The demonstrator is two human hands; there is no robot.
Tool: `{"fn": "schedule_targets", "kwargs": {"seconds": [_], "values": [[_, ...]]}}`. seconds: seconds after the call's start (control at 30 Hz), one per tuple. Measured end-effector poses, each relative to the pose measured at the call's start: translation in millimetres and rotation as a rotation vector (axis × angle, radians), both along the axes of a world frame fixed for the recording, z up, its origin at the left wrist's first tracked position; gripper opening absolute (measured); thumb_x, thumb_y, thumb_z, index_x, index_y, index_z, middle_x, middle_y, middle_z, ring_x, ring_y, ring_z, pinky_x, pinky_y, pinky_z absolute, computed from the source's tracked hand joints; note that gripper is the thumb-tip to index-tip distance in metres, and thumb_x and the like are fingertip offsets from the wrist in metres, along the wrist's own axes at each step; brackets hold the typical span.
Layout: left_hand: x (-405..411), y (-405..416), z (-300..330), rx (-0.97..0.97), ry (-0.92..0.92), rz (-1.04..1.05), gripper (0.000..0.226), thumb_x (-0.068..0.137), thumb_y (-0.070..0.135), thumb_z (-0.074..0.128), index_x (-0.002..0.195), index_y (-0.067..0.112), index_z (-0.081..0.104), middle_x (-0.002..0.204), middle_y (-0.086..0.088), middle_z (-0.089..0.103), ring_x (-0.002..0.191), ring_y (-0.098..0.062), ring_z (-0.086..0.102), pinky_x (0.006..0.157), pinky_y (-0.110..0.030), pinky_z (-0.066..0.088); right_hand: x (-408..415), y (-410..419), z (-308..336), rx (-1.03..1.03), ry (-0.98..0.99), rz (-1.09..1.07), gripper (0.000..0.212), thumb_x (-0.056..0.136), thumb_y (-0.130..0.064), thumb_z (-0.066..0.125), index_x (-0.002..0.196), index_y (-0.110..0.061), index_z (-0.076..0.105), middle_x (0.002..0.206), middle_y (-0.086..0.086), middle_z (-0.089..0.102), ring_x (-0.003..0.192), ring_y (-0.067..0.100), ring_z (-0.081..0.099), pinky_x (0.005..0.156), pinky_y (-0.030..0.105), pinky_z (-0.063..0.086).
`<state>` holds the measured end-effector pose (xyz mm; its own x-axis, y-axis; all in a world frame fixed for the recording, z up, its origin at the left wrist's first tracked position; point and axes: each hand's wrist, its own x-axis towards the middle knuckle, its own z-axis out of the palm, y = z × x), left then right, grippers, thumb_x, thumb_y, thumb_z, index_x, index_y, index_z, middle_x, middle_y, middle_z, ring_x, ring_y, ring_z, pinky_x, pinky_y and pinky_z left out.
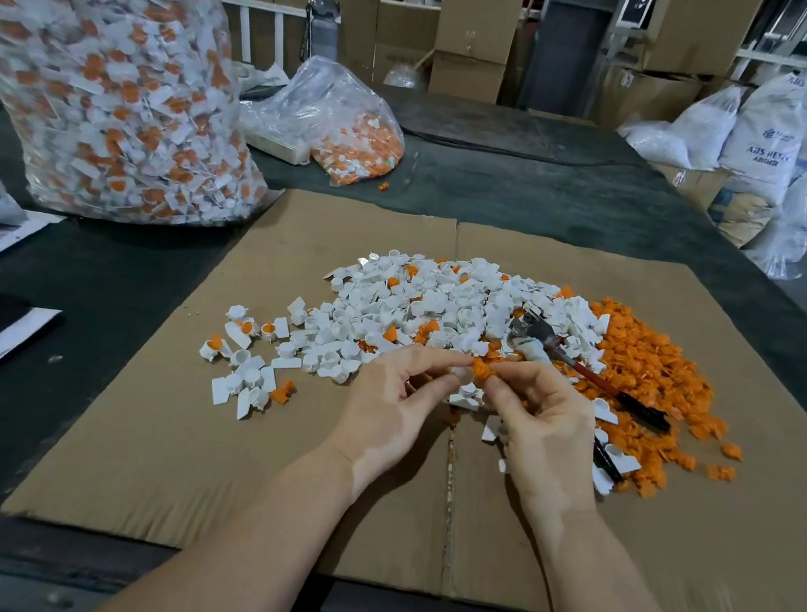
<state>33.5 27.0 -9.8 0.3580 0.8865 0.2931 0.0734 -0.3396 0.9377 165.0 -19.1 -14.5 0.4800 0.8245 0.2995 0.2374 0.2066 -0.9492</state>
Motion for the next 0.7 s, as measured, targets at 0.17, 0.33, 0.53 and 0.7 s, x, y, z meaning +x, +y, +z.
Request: {"fn": "schedule_targets", "kwargs": {"seconds": [0.17,0.33,0.53,0.7], "values": [[0.1,0.3,-0.9,0.044,0.008,0.008,0.029,0.087,0.009,0.063,0.093,0.037,0.066,0.089,0.017,0.065,0.083,0.007,0.057,0.075,-0.004,0.039,0.9,-1.0,1.1,0.004,0.082,0.026,0.020,0.084,0.003,0.062,0.081,-0.016,0.066,0.078,0.005,0.071,0.071,0.019,0.065,0.064,0.026,0.054],[-0.7,1.9,-3.5,0.066,0.035,0.003,0.035,0.088,0.006,0.061,0.094,0.041,0.065,0.085,0.019,0.063,0.081,0.005,0.056,0.076,-0.006,0.039,2.8,-1.5,1.5,0.024,0.149,0.036,0.017,0.086,0.002,0.060,0.086,-0.014,0.066,0.082,0.013,0.070,0.068,0.021,0.063,0.064,0.030,0.055],[0.2,1.2,-2.5,0.063,0.031,-0.004,0.033,0.088,0.007,0.061,0.096,0.038,0.066,0.086,0.016,0.063,0.080,0.005,0.055,0.076,-0.005,0.039,4.4,0.3,-1.5,0.020,0.174,0.024,0.021,0.087,0.001,0.059,0.086,-0.019,0.066,0.081,0.008,0.071,0.073,0.021,0.065,0.065,0.029,0.055],[-0.6,2.1,-4.0,0.036,0.053,0.008,0.028,0.089,0.009,0.061,0.102,0.032,0.067,0.088,0.017,0.064,0.082,0.005,0.057,0.078,-0.006,0.041,4.3,0.4,-1.7,0.023,0.152,0.021,0.020,0.087,0.000,0.060,0.087,-0.019,0.066,0.082,0.005,0.071,0.078,0.017,0.067,0.067,0.027,0.055]]}}
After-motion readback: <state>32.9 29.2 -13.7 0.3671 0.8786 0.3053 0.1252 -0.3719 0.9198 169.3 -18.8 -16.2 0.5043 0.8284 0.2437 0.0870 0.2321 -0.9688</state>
